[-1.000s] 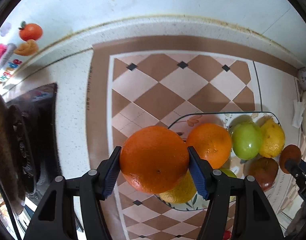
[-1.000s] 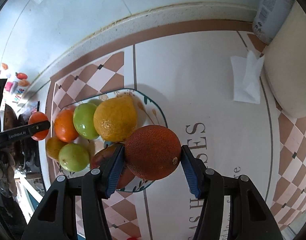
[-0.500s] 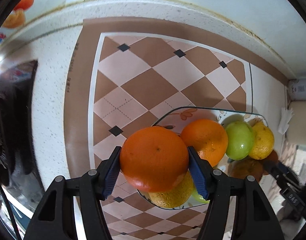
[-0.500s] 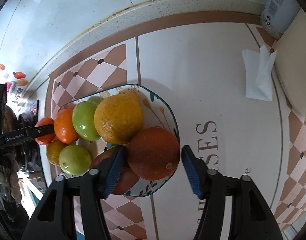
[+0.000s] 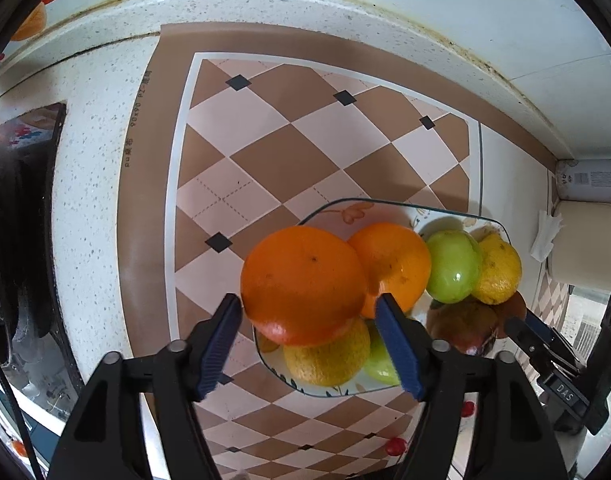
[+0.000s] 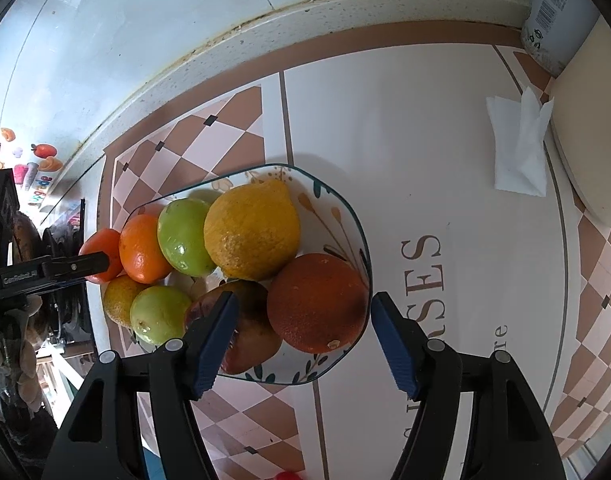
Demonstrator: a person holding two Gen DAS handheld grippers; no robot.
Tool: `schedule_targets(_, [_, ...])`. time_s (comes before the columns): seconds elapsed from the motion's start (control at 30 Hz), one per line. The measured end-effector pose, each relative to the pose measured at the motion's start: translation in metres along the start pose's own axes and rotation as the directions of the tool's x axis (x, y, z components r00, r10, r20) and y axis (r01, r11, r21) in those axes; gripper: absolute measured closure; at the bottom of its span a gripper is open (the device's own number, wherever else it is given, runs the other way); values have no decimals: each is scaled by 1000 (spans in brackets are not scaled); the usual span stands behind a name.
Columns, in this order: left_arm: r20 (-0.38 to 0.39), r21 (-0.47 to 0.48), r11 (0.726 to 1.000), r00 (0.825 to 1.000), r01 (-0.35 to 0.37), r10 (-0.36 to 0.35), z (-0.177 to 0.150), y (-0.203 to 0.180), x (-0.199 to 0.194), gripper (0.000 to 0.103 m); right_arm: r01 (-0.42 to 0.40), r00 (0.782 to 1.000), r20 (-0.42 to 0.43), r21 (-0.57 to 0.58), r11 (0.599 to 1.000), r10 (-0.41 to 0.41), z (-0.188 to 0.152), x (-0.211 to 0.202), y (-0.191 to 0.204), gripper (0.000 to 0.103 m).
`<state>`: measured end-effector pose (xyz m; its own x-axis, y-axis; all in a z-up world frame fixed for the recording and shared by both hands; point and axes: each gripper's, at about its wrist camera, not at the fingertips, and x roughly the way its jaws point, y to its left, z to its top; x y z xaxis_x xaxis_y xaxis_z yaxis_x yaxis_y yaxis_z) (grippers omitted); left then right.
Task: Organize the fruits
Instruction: 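Raise both grippers away from the plate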
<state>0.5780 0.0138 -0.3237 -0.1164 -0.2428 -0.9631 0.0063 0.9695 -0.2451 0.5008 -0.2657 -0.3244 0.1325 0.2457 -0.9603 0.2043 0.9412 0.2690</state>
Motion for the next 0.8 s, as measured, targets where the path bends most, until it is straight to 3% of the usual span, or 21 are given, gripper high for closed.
schedule_targets(0.07, [10,-2,1000,1000,3,-3,-3,1,-9,15,6,1000,4,-2,1000,-6,-2,-2,2,25])
schedule_targets(0.2, [44,-12,1000,999,-17,17,-9,5,-23,14,26,999,28,-18,1000,-26,-8,-11,6,21])
schedule_targets(0.3, [113,-17,998,992,-55,57,-19,6,-37,14,66,996,59,-27,997,-65,-14,-21,9,11])
schedule_targets(0.37, [181,-17,990,974,-139,140,-34,3,-50,14,124,989,87,-38,992,-120,-20,-28,11,10])
schedule_targets(0.47, [253,-10,979,947,-203,199,-58,-7,-59,14,175,978,125,-52,983,-168,-29,-40,14,9])
schedule_targets(0.8, [418,46,961,879,-274,231,-136,-58,-71,14,249,943,251,-102,963,-218,-84,-85,32,9])
